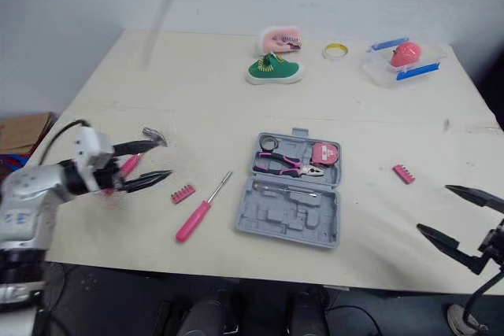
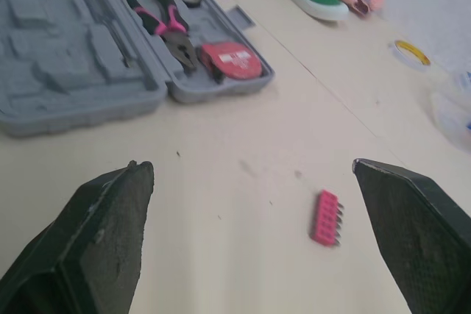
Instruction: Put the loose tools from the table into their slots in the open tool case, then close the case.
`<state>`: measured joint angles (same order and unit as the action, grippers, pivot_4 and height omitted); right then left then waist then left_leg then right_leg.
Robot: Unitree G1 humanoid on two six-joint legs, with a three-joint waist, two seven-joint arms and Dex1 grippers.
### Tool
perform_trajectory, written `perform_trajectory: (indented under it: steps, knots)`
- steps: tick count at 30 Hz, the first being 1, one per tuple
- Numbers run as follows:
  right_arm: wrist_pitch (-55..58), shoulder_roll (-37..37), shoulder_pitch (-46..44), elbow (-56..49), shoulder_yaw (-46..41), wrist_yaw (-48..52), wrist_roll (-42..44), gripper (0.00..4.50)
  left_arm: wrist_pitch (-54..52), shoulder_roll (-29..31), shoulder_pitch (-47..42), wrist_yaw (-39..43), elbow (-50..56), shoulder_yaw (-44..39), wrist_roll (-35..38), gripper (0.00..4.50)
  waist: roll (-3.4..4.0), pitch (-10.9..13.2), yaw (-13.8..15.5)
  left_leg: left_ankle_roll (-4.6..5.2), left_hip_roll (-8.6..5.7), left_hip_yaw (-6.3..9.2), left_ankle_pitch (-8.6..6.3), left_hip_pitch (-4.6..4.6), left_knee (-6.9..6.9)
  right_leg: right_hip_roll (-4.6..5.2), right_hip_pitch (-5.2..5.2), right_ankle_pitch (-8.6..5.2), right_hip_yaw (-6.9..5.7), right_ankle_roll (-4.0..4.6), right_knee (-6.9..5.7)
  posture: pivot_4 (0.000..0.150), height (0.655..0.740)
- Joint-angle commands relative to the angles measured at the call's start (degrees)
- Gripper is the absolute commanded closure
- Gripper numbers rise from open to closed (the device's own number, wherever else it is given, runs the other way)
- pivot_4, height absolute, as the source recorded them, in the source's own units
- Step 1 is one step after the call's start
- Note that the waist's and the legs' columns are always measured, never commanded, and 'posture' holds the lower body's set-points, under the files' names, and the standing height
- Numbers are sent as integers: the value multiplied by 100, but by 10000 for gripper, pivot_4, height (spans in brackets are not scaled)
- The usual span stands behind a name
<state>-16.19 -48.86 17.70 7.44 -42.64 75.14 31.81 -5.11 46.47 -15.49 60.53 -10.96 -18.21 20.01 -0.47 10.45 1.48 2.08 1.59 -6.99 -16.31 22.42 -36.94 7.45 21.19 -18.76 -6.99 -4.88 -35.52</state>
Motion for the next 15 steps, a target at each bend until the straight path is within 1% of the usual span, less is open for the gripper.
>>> perform_trajectory:
  steps: [1,3,5,7,8,11,12,13,15]
  knots:
    - [-531,-203,-210,669,-271,133,-107,0,658,173,135,-215,-369,-588,-20,439,3,2,-5,-21,-1,0,-14,0,0,4,1,0,0,0,0,1500,7400]
    - [-1073,-284,-209,1358,-357,330,-267,0,1150,436,458,-521,-989,-1034,-264,439,4,2,-27,-24,-2,-8,-19,2,-1,6,7,1,8,-1,-2,1500,7400]
    - [-1605,-446,-157,2178,-481,400,-436,0,1458,744,928,-581,-1678,-1448,-333,439,1,4,-77,-28,0,-14,-21,1,12,5,18,-1,10,3,-1,1500,7400]
    - [-2048,-667,-219,3039,-647,200,-561,0,1764,969,1370,-769,-2397,-1851,-355,439,-1,5,-150,-30,-1,-29,-16,-4,49,4,30,-7,14,11,4,1500,7400]
    - [-2190,-743,-235,3349,-671,171,-573,0,1906,1047,1552,-830,-2641,-1950,-378,439,0,6,-171,-8,-2,-40,0,-11,66,4,32,-9,16,12,7,1500,7400]
    - [-2500,-897,-284,3955,-632,186,-589,0,1822,1119,1868,-701,-2971,-2220,-140,439,1,9,-201,-8,0,-59,1,-24,83,5,35,-11,15,13,9,1500,7400]
    - [-2534,-924,-317,4073,-613,183,-577,0,1669,1097,1936,-598,-2930,-2323,16,439,-7,13,-218,-11,1,-61,0,-26,80,6,36,-11,18,13,5,1500,7400]
    - [-2530,-939,-351,4151,-589,194,-554,0,1612,1084,1987,-586,-2896,-2382,81,439,-13,17,-230,-37,2,-60,-12,-30,78,7,35,-9,21,10,1,1500,7400]
    - [-2568,-950,-416,4257,-512,249,-544,0,1541,1047,2048,-658,-2853,-2502,178,439,-18,19,-231,-48,5,-56,-4,-32,77,10,36,-3,23,14,-3,1500,7400]
